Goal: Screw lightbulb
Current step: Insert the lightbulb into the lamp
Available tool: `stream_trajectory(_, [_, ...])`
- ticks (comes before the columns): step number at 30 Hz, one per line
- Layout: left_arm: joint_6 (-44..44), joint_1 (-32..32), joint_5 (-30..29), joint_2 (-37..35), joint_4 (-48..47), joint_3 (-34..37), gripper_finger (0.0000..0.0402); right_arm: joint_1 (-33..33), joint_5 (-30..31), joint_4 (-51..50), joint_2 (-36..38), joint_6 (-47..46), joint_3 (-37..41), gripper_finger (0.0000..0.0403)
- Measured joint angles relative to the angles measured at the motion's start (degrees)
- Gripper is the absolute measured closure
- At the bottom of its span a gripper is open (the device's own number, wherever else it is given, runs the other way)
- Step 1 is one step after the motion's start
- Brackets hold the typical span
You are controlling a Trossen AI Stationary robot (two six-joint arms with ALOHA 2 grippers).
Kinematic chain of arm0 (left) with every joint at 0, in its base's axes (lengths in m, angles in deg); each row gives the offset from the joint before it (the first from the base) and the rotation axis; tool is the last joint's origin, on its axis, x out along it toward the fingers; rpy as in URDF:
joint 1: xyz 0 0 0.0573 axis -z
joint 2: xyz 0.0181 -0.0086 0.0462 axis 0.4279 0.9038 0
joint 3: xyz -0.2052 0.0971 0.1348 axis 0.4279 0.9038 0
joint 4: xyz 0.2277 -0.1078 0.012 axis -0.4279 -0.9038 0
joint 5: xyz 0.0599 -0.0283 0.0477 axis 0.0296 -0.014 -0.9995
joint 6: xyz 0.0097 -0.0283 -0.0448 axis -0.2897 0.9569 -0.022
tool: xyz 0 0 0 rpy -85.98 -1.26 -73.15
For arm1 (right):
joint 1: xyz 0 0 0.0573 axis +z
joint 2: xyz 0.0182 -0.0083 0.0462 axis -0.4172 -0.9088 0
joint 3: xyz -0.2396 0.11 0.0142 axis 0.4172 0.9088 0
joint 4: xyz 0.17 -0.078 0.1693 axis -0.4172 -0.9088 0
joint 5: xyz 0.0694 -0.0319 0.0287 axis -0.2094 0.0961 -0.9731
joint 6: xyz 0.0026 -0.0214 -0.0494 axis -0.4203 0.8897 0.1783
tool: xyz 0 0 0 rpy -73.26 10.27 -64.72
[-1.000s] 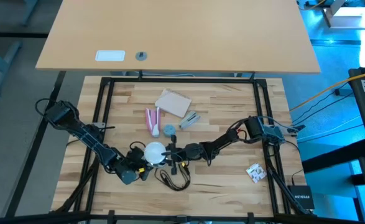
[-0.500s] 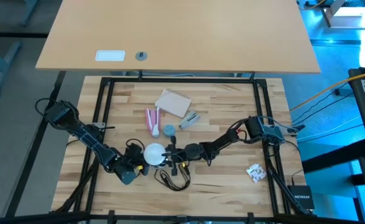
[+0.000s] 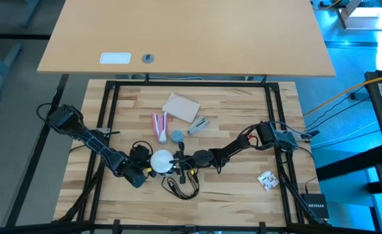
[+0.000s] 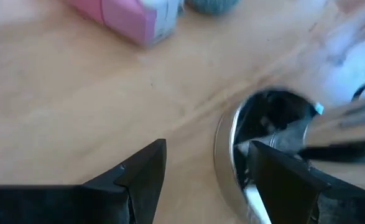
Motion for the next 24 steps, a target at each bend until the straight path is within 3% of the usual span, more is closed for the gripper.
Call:
stream_trajectory(3, [0.25,-0.13,2.06,1.14,0.41,-0.13,0.0180,-0.02,-0.02,0.00,0.02,-0.17,0.00,0.0237])
stream_trajectory(24, [6.12,4.32,1.87,2.56,3.14,0.14,0.0180,0.15,2.22,-0.46,0.01,-0.66,0.00,0.0237])
